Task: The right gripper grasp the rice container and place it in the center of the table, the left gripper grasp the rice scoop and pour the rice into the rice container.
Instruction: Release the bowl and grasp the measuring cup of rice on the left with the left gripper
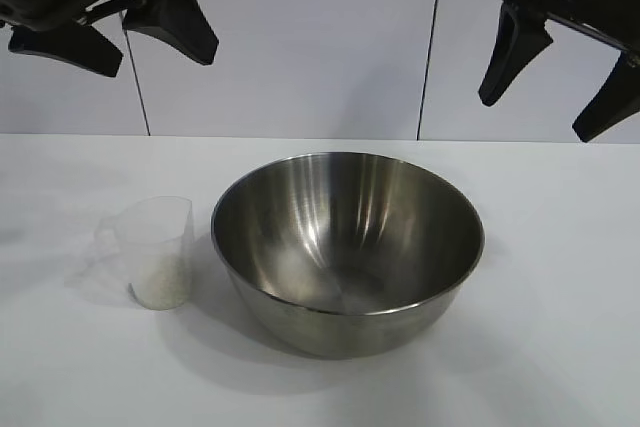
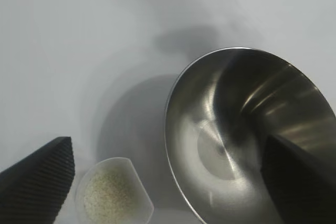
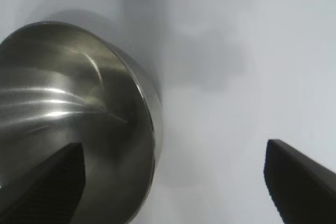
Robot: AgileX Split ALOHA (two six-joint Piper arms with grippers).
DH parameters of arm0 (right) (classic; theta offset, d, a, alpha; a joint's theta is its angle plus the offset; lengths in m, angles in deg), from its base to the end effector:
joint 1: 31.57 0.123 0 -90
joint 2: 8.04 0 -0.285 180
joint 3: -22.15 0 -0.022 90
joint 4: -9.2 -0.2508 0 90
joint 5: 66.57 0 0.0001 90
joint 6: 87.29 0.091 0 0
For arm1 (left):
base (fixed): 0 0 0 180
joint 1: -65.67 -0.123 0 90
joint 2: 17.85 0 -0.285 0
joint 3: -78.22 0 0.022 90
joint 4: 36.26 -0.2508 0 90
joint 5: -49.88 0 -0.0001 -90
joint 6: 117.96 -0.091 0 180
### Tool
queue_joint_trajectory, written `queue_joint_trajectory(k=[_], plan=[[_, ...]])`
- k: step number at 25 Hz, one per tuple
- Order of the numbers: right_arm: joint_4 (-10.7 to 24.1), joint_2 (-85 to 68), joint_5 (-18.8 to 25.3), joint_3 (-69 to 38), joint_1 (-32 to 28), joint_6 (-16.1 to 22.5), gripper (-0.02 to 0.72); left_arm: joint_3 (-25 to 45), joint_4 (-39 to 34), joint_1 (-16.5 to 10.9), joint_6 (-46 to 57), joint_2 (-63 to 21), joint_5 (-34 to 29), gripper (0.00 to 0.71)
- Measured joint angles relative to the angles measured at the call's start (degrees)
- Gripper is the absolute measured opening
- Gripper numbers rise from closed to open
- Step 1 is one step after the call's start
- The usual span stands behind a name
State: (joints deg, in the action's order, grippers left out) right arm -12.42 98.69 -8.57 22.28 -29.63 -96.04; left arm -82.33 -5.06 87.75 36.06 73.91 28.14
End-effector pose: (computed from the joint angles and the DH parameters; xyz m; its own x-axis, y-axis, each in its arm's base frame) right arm 0.3531 0.0404 0.2628 -0.9596 0.0191 -0.2809 -0.0731 0.9466 0.3140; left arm 0.2889 -0.1361 0.2801 -0.6249 0.1911 -0.7569 0.4690 0.8670 -0.1684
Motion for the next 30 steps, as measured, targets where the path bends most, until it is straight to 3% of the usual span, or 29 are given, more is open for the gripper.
queue_joint_trajectory(k=[8, 11, 20, 22, 30], plan=[[0.0, 0.0, -0.6, -0.1, 0.0, 0.0, 0.640, 15.1, 0.7, 0.0, -3.0, -9.2, 23.4, 0.689], [0.0, 0.0, -0.6, -0.1, 0.0, 0.0, 0.640, 20.8, 1.0, 0.0, -3.0, -10.4, 29.5, 0.685], [-0.1, 0.0, -0.3, -0.1, 0.0, 0.0, 0.640, 25.8, 1.4, 0.0, -3.9, -10.7, 35.4, 0.671], [-0.1, 0.0, -0.1, -0.1, 0.0, 0.0, 0.640, 26.7, 1.2, 0.0, -3.9, -10.7, 39.2, 0.665], [-0.1, 0.0, 0.5, -0.1, 0.0, 0.0, 0.639, 38.6, -11.0, 0.0, 9.9, -10.7, 72.4, 0.663]])
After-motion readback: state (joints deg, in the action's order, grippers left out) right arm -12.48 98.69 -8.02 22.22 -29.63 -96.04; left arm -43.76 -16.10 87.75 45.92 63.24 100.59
